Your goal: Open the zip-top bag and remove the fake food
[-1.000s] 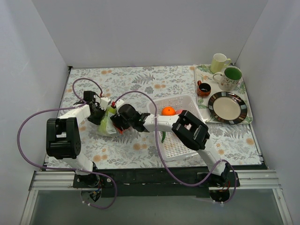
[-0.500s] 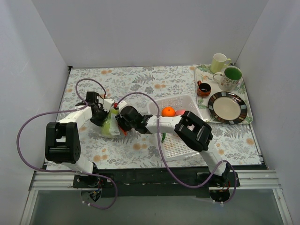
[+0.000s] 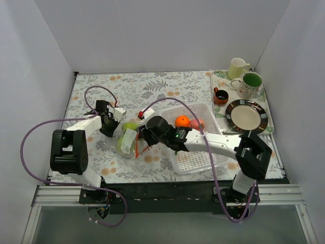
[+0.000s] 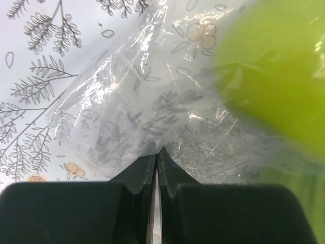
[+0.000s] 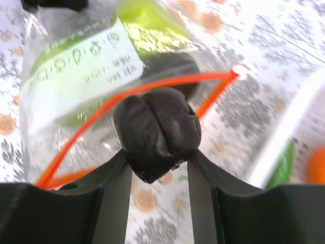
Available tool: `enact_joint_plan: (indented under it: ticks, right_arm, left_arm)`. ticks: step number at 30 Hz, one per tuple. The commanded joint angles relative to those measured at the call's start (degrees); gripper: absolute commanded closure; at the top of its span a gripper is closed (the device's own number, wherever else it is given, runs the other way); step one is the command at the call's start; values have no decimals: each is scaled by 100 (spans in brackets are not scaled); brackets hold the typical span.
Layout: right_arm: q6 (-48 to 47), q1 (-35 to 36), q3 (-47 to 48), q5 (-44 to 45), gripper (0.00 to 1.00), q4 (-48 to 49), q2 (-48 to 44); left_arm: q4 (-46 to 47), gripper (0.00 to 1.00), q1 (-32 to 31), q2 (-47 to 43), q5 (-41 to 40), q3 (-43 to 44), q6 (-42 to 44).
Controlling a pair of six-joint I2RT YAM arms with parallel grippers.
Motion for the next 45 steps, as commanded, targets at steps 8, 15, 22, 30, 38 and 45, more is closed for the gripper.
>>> enact_joint_plan:
  ticks: [8, 15, 22, 30, 38, 45]
  right_arm:
    - [37, -229, -933, 1508, 69, -927, -2184]
    - [248, -1302, -1128, 1789, 23, -1533, -2275]
    - [-77, -1180, -451, 1633, 2, -1685, -2107]
    - [-508, -372, -705, 622, 39, -516, -1818]
    - [-403, -72, -416, -116, 82, 232, -554]
    - [-508, -72, 313, -574, 40, 680, 441]
  left_arm:
    - [220, 100, 28, 137, -363, -37, 189]
    - [256, 100, 28, 163, -337, -21, 215]
    - [247, 100, 28, 243, -345, 50, 189]
    - [256, 100, 28, 392, -231, 103, 110]
    - [212, 100, 28, 533, -135, 234, 22]
    - [159, 100, 28, 445, -152, 191, 66]
